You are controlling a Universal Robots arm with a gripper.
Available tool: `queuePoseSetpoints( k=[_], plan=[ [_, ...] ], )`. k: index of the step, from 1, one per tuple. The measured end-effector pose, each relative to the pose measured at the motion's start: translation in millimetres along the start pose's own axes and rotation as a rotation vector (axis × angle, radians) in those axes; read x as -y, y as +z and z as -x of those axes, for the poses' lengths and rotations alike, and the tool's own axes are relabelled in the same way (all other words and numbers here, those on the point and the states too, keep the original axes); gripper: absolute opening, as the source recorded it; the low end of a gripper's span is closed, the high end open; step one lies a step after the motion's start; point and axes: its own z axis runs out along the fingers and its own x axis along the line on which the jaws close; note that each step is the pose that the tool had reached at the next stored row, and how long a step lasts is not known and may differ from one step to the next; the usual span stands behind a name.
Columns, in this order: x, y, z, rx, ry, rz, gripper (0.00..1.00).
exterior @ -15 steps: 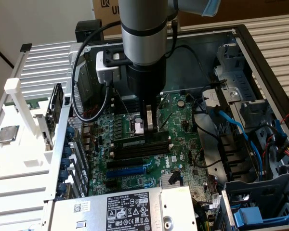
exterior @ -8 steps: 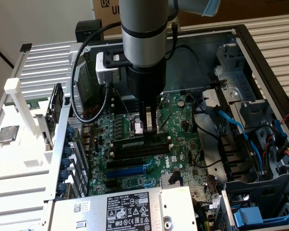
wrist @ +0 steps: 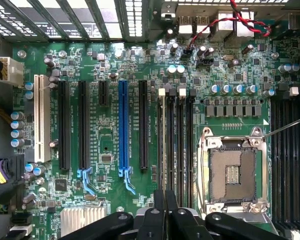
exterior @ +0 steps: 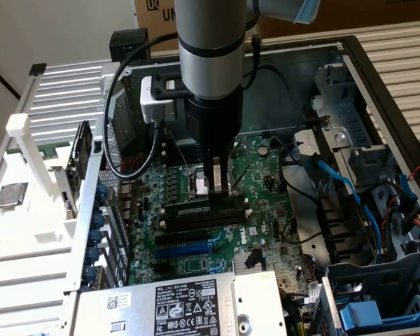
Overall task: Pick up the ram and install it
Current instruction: 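Insert the ram into the slot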
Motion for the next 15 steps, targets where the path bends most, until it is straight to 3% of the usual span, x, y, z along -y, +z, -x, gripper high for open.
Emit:
queuePoseSetpoints(
  k=[3,8,15],
  plan=[
    [0.7,0.6,0.0,0.0006,0.003,0.0018,0.12],
    [0.7,0.9,0.0,0.0007,0.004,0.0161,0.12],
    [0.8,1.6,0.0,0.0006,-0.003,0.0165,0.12]
  ],
)
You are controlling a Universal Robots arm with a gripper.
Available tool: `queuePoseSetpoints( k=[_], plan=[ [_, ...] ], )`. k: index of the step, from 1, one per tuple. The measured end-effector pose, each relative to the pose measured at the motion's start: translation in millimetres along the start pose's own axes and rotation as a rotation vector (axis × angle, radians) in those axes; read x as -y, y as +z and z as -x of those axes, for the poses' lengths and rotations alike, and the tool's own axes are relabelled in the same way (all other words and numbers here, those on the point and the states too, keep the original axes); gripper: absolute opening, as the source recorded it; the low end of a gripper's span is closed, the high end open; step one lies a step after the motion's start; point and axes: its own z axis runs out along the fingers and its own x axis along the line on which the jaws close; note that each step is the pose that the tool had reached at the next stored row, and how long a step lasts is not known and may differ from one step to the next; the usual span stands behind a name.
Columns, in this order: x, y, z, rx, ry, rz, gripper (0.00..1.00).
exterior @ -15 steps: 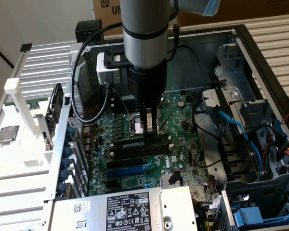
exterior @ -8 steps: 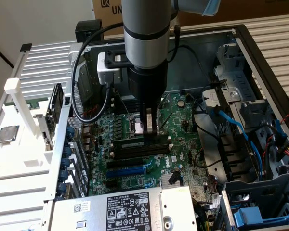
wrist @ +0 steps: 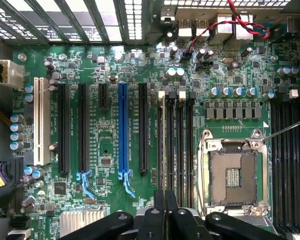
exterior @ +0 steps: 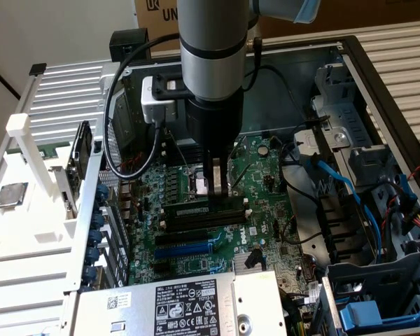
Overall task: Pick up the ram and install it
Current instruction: 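Insert the ram into the slot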
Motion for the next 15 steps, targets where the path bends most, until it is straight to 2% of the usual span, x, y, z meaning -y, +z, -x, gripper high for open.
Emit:
queuePoseSetpoints(
  k=[15],
  plan=[
    [1.1,3.5,1.7,0.0002,-0.004,0.0,0.12]
  ],
)
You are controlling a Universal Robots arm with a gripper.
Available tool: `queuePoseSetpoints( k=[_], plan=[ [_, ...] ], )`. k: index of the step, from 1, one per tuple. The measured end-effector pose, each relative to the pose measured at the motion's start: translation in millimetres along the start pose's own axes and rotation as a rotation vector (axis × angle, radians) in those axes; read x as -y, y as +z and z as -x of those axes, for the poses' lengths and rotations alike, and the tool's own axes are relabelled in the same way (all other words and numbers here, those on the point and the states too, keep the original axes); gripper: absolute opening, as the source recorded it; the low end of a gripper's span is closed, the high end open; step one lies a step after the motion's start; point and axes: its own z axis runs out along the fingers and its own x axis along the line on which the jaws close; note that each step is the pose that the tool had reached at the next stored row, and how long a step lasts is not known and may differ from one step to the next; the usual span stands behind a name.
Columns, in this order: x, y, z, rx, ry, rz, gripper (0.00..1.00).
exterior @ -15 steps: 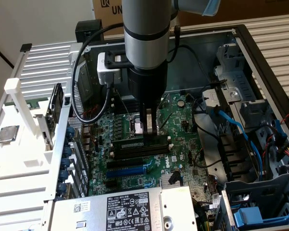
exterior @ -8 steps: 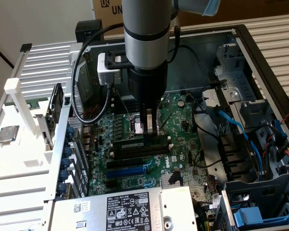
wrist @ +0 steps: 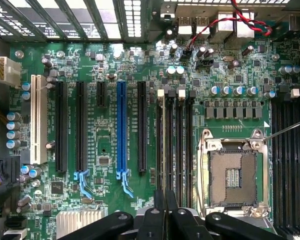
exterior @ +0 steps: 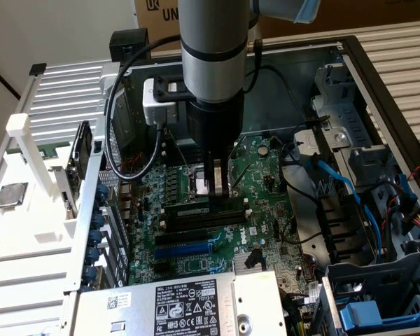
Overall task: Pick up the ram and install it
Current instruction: 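Insert the ram into the slot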
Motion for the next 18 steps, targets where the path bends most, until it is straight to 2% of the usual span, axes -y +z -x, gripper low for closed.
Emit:
queuePoseSetpoints(
  k=[18],
  plan=[
    [1.2,2.4,-0.1,-0.0004,-0.003,0.0023,0.12]
  ],
)
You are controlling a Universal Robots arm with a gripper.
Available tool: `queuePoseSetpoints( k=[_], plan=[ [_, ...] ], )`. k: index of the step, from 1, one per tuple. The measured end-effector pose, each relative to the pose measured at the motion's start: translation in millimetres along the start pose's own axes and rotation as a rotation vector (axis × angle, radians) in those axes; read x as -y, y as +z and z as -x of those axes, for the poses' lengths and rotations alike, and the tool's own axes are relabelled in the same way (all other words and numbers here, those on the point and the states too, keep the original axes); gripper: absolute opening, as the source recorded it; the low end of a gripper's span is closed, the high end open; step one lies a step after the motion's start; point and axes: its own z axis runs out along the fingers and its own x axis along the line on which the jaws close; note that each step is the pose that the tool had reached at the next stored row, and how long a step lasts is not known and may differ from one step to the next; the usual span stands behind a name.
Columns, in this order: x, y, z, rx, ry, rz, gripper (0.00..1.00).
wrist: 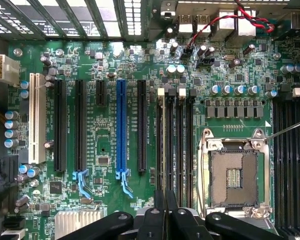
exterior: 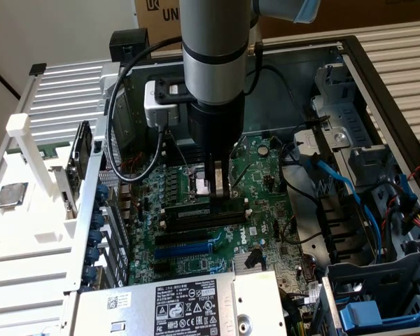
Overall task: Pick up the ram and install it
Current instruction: 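Insert the ram into the slot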
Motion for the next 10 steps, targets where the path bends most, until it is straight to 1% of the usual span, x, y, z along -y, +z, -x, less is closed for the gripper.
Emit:
queuePoseSetpoints(
  k=[10],
  plan=[
    [0.0,0.9,-0.5,-0.0001,-0.005,0.0004,0.12]
  ],
)
